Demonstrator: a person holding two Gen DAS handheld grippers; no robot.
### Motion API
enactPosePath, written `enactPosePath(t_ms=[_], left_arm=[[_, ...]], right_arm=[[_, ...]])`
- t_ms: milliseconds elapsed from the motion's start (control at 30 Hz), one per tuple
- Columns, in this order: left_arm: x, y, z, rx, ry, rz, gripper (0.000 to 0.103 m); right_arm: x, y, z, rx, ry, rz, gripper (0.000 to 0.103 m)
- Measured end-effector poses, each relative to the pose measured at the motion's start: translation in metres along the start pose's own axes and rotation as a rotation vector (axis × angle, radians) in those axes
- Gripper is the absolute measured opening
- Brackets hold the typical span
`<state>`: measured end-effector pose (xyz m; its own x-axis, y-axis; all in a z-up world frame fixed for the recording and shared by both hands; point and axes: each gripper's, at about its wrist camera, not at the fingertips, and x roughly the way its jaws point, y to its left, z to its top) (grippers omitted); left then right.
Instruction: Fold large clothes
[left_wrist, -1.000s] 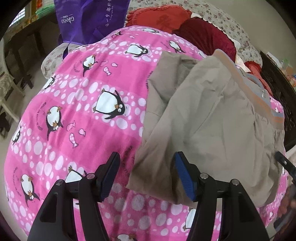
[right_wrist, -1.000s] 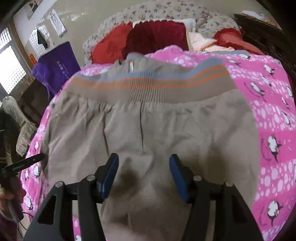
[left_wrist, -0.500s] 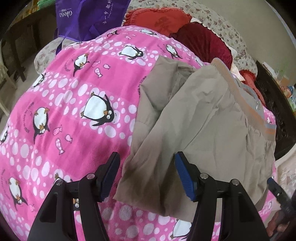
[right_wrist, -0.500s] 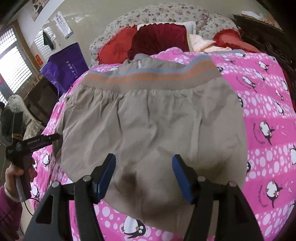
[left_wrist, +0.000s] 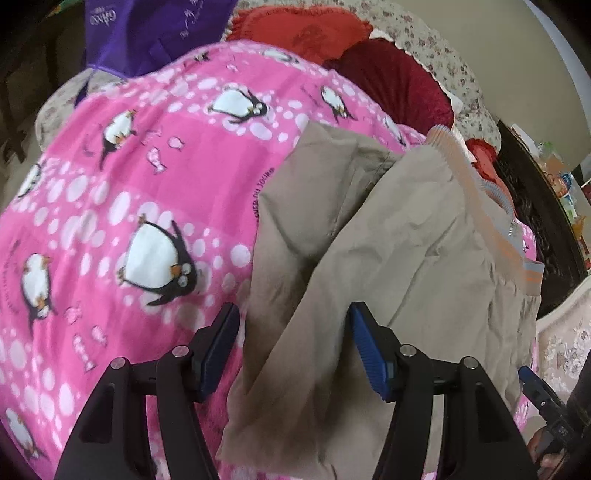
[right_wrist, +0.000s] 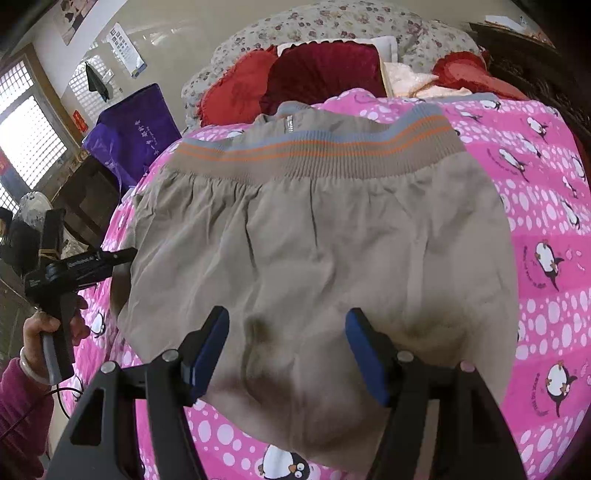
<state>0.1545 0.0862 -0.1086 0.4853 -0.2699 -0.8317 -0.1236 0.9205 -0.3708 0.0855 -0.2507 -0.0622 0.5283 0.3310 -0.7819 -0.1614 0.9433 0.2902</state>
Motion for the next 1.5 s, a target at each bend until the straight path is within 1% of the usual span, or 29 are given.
enactPosePath(t_ms=[100, 267, 367, 400, 433, 467, 533, 600, 667, 733, 867, 967, 1067, 1133, 1200, 1333, 1433, 1500], left_arm=[[0.010, 0.005, 0.006, -0.021, 0.008, -0.033, 0.051], [0.024, 0.013, 0.015, -0.089, 0.007, -0.130, 0.051], [0.028, 0.011, 0.017, -0.088, -0.005, -0.152, 0.051], [0.028, 0.009, 0.017, -0.081, -0.006, -0.163, 0.045], [0.030, 0.006, 0.017, -0.067, 0.001, -0.183, 0.031], [0.030, 0.002, 0.016, -0.047, 0.014, -0.196, 0.025], [0.023, -0.006, 0.014, -0.012, 0.003, -0.193, 0.007], [0.013, -0.017, 0.010, 0.037, -0.014, -0.177, 0.000], [-0.001, -0.030, 0.005, 0.101, -0.039, -0.142, 0.000], [-0.012, -0.039, 0.001, 0.137, -0.055, -0.118, 0.000], [-0.025, -0.050, -0.001, 0.165, -0.077, -0.077, 0.000], [-0.034, -0.058, -0.003, 0.184, -0.089, -0.061, 0.000], [-0.040, -0.062, -0.009, 0.200, -0.093, -0.044, 0.000], [-0.044, -0.065, -0.011, 0.202, -0.095, -0.043, 0.000], [-0.048, -0.069, -0.012, 0.202, -0.098, -0.042, 0.000], [-0.054, -0.078, -0.014, 0.207, -0.101, -0.042, 0.000], [-0.057, -0.087, -0.015, 0.217, -0.103, -0.041, 0.000], [-0.059, -0.093, -0.017, 0.227, -0.104, -0.044, 0.000]], right_arm=[[0.002, 0.000, 0.002, 0.007, -0.002, 0.008, 0.070], [0.010, 0.001, 0.003, 0.006, 0.013, 0.014, 0.070], [0.012, 0.000, 0.003, 0.009, 0.014, 0.014, 0.070], [0.012, 0.000, 0.003, 0.012, 0.014, 0.014, 0.070], [0.013, -0.001, 0.004, 0.015, 0.013, 0.015, 0.070], [0.012, -0.001, 0.004, 0.018, 0.011, 0.016, 0.070], [0.012, -0.002, 0.004, 0.021, 0.005, 0.014, 0.070], [0.011, -0.003, 0.004, 0.023, 0.001, 0.014, 0.070], [0.010, -0.004, 0.005, 0.023, -0.006, 0.019, 0.070], [0.010, -0.004, 0.007, 0.019, -0.009, 0.018, 0.070], [0.011, -0.004, 0.007, 0.023, -0.005, 0.013, 0.070], [0.011, -0.002, 0.006, 0.012, -0.004, 0.009, 0.070], [0.013, 0.002, 0.008, -0.019, -0.005, -0.028, 0.070], [0.016, 0.003, 0.013, -0.034, -0.007, -0.060, 0.067], [0.018, 0.003, 0.017, -0.037, -0.013, -0.064, 0.062], [0.030, 0.001, 0.023, -0.039, -0.010, -0.089, 0.062], [0.052, -0.008, 0.023, -0.024, 0.043, -0.114, 0.062], [0.060, -0.012, 0.021, -0.016, 0.051, -0.114, 0.062]])
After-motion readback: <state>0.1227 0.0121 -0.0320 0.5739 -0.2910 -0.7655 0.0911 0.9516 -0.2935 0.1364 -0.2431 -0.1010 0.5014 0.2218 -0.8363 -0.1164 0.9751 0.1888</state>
